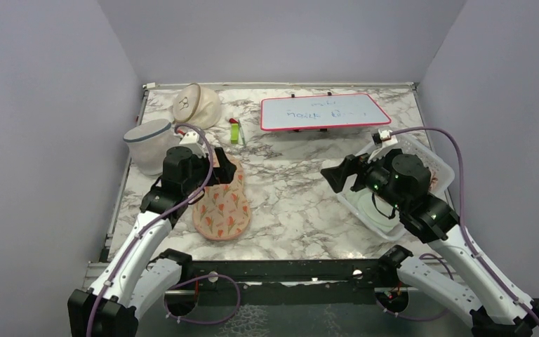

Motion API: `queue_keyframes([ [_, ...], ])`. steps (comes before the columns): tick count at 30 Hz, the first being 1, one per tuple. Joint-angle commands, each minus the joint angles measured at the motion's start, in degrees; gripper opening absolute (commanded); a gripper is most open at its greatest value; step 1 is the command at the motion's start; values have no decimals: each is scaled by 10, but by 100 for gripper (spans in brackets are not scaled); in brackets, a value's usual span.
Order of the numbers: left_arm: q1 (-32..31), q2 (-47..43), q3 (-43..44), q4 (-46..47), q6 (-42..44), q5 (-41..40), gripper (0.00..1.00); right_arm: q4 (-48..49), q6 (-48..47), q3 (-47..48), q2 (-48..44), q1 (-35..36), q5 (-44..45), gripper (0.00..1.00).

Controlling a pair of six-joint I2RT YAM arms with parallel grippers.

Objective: Unzip the laundry bag and remove the bra
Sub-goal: Adjust the laundry bag at the center of the board.

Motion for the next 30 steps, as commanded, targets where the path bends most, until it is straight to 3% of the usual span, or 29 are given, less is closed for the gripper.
queue_keyframes([
  [1, -28, 25, -13, -61, -12, -19, 99, 12, 17, -23, 9, 5, -67, 100],
  [3, -41, 37, -12, -79, -76, -54, 99, 32, 25, -41, 14, 5, -87, 100],
  [8, -51, 58, -26, -99, -118, -111, 99, 76, 38, -74, 40, 6, -147, 100],
  [14, -52, 16, -83, -99, -204, -129, 99, 103, 39, -88, 77, 6, -194, 100],
  [17, -53, -2, -108, -89, -220, -103, 99, 126, 46, -100, 84, 6, -204, 100],
  [23, -64, 30, -150, 40, -232, 64, 99, 145, 57, -106, 102, 7, -218, 100],
  [30, -177, 98, -144, 173, -280, 57, 99, 149, 65, -120, 102, 7, -214, 100],
])
